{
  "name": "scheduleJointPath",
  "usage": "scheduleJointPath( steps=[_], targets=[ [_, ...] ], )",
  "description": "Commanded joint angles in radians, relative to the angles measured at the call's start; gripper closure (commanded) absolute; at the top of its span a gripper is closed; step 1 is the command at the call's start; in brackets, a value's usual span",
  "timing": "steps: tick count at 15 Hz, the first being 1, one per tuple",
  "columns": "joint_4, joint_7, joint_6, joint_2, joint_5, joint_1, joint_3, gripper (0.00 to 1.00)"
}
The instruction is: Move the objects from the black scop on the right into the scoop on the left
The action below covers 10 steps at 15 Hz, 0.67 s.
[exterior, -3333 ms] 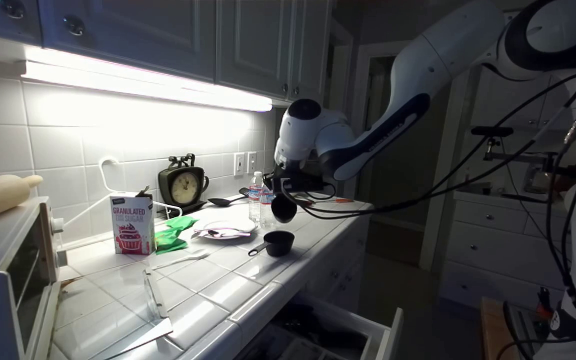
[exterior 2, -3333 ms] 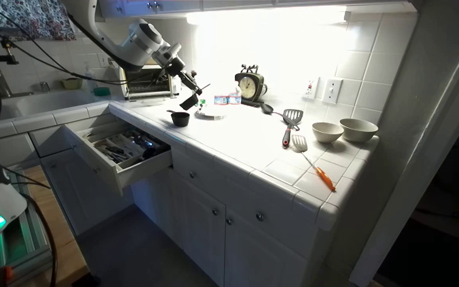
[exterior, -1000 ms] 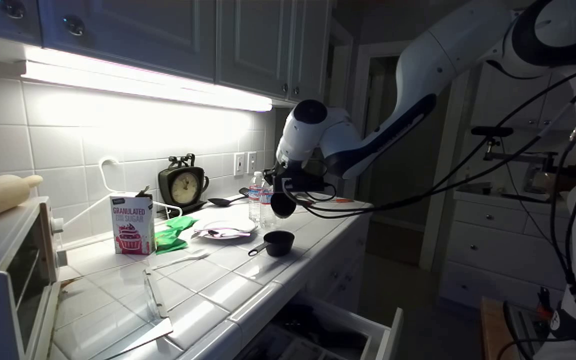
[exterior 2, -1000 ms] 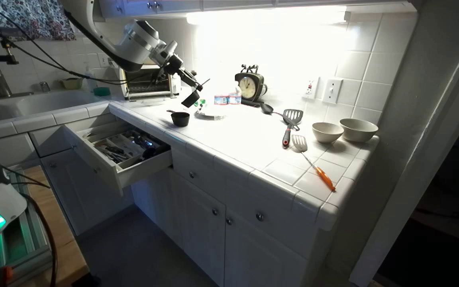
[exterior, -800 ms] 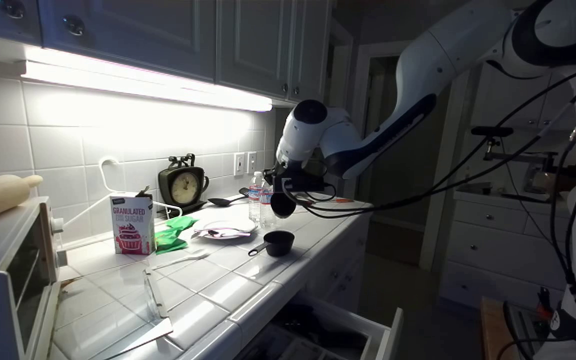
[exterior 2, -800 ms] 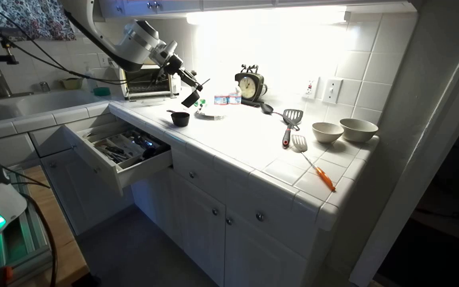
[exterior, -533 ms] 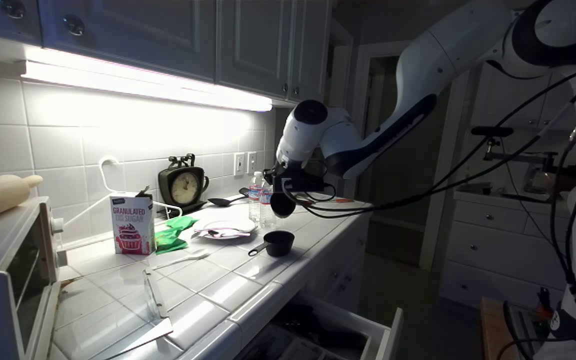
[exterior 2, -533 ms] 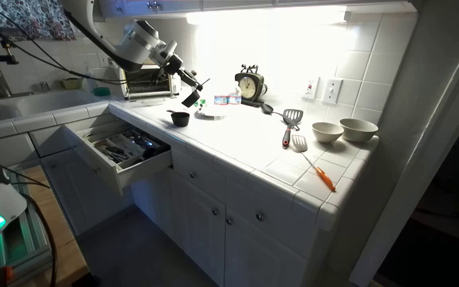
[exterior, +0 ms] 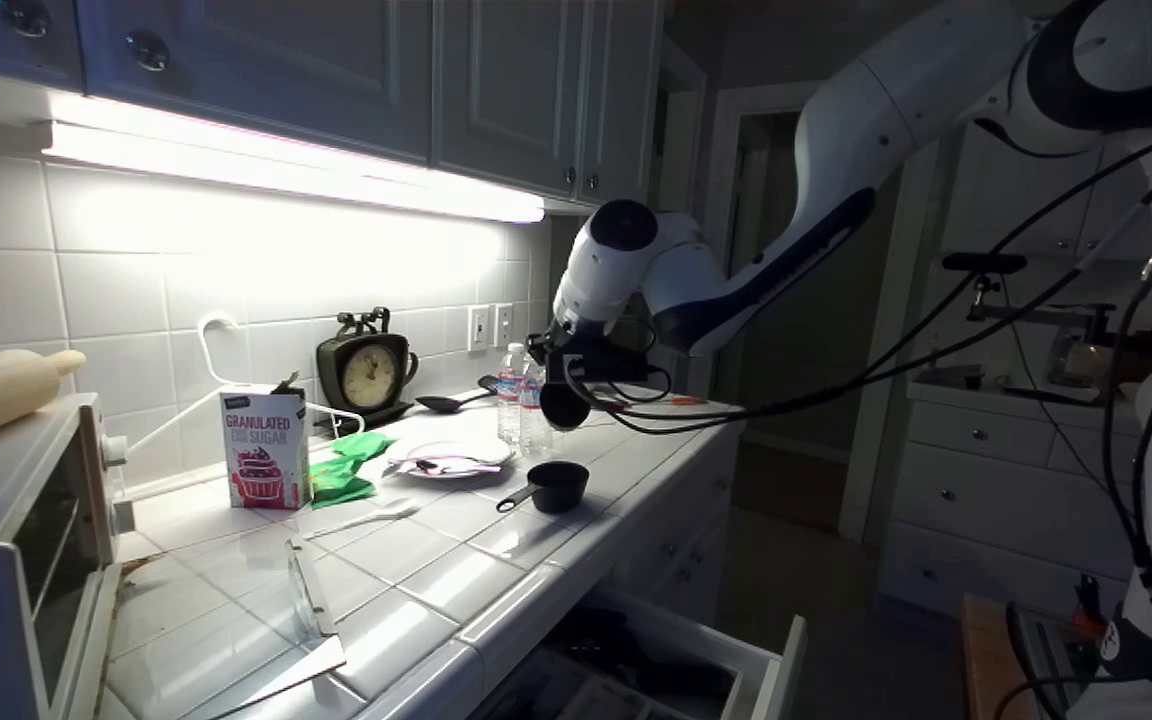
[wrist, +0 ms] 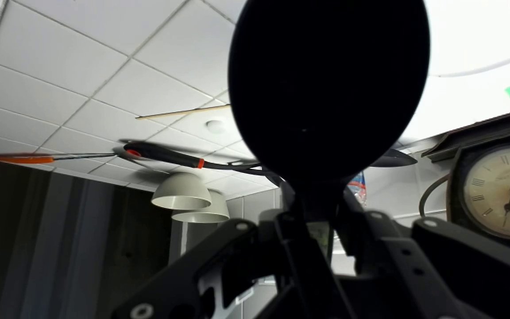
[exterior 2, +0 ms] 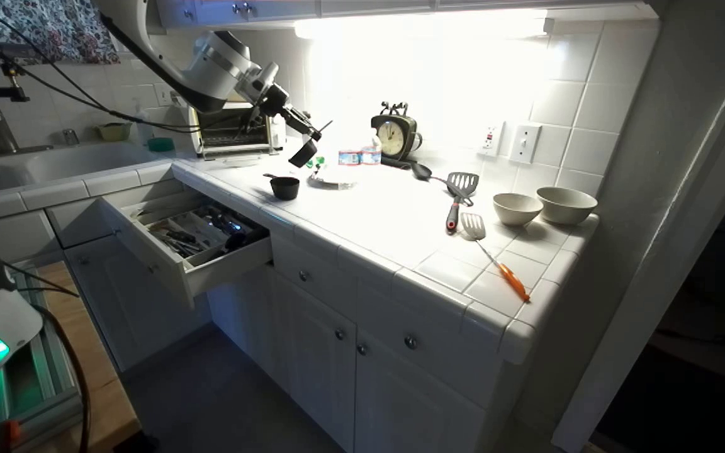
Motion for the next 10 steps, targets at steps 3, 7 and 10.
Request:
scheduleJointPath(
  steps=[3, 7, 10],
  targets=[
    [-0.044, 0.059, -0.022, -0.045, -0.061, -0.017, 0.027, 0.94],
    [-0.049, 0.064, -0.026, -0.051, -0.066, -0.016, 0.032, 0.94],
    [-0.056, 0.065, -0.027, -0.058, -0.071, -0.017, 0.037, 0.94]
  ],
)
